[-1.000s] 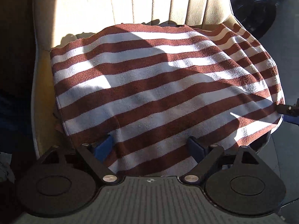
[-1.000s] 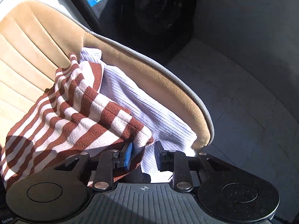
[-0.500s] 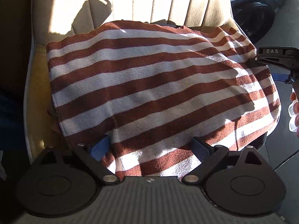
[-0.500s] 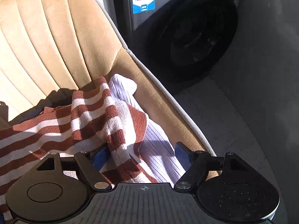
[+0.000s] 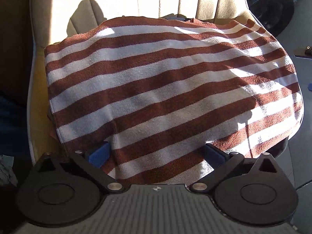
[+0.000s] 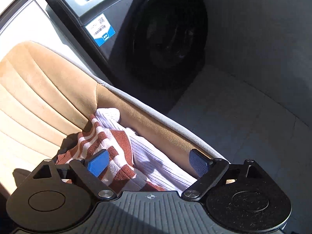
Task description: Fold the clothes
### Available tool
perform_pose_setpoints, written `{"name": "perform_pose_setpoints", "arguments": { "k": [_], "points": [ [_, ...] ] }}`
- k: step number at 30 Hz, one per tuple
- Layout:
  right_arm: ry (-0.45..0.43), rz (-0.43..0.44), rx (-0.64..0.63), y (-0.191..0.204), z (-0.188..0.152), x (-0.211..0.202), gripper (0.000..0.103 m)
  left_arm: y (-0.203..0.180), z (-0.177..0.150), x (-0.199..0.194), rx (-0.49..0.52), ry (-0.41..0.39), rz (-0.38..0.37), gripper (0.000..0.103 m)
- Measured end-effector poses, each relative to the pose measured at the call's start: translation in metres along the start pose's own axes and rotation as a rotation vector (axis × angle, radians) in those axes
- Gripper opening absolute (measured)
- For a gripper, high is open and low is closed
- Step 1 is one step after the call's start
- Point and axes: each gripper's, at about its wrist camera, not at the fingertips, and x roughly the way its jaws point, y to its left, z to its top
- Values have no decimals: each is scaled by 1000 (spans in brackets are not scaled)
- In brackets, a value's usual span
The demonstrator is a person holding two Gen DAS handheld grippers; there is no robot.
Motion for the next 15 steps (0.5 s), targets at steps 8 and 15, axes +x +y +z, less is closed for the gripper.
{"name": "perform_pose_setpoints", "arguments": {
  "k": [8, 15],
  "points": [
    [-33, 37, -187, -2, -33, -46, 102, -2, -2, 0, -7, -16, 46, 103],
    [-9, -21, -322, 7, -61, -66, 102, -10, -2, 2, -6, -14, 102, 103]
  ]
}}
